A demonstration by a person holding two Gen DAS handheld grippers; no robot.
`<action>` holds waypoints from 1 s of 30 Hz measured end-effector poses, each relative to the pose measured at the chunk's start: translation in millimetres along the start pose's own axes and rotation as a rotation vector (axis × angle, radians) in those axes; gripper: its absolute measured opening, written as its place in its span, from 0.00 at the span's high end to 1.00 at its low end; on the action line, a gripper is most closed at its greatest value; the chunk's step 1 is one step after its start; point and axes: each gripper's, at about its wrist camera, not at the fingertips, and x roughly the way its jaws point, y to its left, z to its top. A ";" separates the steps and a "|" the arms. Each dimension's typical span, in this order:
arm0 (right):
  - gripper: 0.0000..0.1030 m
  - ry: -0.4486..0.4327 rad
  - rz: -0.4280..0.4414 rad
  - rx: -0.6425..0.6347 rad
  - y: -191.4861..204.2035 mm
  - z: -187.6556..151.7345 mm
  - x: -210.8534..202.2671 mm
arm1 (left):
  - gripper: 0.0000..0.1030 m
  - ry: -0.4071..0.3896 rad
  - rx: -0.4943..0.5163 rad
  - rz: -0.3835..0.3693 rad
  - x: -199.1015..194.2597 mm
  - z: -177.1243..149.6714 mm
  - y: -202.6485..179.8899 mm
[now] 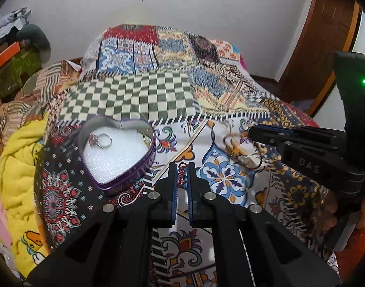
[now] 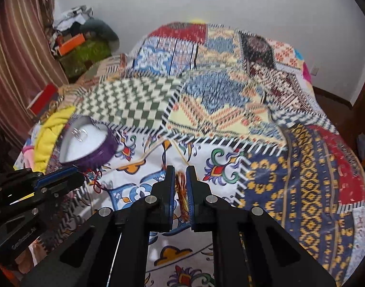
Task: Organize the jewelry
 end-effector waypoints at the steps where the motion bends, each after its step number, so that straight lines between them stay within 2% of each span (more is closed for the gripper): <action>1: 0.92 -0.011 0.001 0.003 -0.8 0.9 -5.4 | 0.94 -0.008 0.001 0.000 -3.4 1.6 -1.0; 6: 0.92 -0.064 -0.008 0.006 -3.6 3.9 -26.4 | 0.94 -0.052 0.009 0.003 -20.9 7.4 -4.5; 9: 0.91 -0.049 0.009 0.016 -8.0 2.2 -27.4 | 0.95 -0.066 0.008 0.009 -27.1 8.6 -2.9; 11: 0.83 -0.006 0.037 0.029 -11.7 -1.6 -22.9 | 0.94 -0.068 0.007 0.013 -29.4 7.8 -1.1; 13: 0.61 0.029 0.037 0.042 -14.5 -7.1 -14.6 | 0.94 -0.066 0.004 0.018 -29.7 6.1 1.5; 15: 0.58 0.039 0.024 0.043 -15.3 -14.0 -10.9 | 0.94 -0.057 -0.004 0.020 -27.0 4.0 4.7; 19: 0.58 0.091 0.029 0.071 -19.7 -21.6 9.9 | 0.94 -0.038 -0.013 0.022 -20.0 -0.5 9.3; 26: 0.59 0.109 0.007 0.059 -20.6 -9.7 39.0 | 0.94 -0.012 -0.026 0.020 -5.0 -3.3 16.8; 30: 0.82 0.149 -0.016 0.051 -23.6 -9.1 56.3 | 0.94 -0.001 -0.037 0.017 2.8 -3.1 20.9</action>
